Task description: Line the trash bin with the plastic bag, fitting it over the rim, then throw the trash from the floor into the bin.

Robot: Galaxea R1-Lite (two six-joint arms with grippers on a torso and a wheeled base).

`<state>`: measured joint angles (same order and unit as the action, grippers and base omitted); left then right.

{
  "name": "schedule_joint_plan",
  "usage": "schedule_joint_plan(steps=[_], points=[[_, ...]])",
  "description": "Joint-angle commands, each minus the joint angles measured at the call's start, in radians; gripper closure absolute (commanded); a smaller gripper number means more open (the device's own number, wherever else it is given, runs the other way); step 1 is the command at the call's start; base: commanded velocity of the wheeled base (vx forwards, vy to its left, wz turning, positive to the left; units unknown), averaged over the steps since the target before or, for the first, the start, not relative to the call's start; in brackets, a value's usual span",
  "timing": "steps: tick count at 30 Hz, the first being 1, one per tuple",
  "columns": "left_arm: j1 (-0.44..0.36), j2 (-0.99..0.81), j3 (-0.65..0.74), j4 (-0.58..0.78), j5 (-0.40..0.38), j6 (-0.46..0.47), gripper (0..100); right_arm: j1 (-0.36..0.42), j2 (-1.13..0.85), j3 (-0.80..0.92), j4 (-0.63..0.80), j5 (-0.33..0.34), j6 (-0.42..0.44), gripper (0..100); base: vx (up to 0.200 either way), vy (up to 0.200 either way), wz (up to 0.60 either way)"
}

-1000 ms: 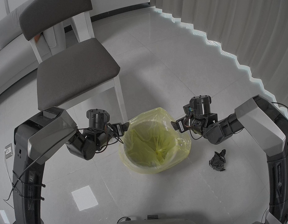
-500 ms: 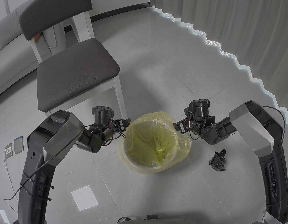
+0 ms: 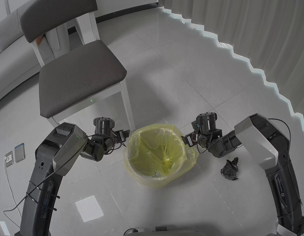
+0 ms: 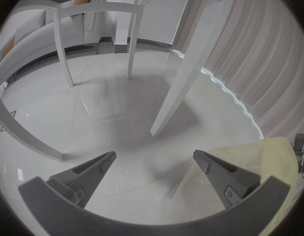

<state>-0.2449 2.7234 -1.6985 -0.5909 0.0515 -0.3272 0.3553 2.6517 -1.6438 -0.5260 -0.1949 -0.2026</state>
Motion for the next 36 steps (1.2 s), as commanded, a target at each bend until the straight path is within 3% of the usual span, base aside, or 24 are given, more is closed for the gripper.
schedule_joint_plan(steps=[1,12,19,31,36], points=[[0.012,0.021,0.005,-0.004,0.001,-0.004,0,0.001,0.031,-0.001,0.000,0.000,0.000,0,0.000,0.000,0.00],[0.012,-0.085,0.085,-0.026,0.001,-0.030,0,-0.001,0.077,-0.010,-0.002,0.000,0.000,0,0.000,0.000,0.00],[-0.004,-0.249,0.246,-0.076,-0.013,-0.036,0,-0.006,0.062,-0.005,-0.002,-0.001,0.003,0,0.000,0.000,0.00],[-0.054,-0.381,0.444,-0.158,-0.032,-0.023,0,-0.024,-0.121,0.073,-0.002,-0.001,0.008,0,0.000,0.000,0.00],[-0.099,-0.412,0.586,-0.271,-0.088,0.053,0,-0.024,-0.199,0.116,-0.002,-0.001,0.011,0,0.000,0.000,0.00]])
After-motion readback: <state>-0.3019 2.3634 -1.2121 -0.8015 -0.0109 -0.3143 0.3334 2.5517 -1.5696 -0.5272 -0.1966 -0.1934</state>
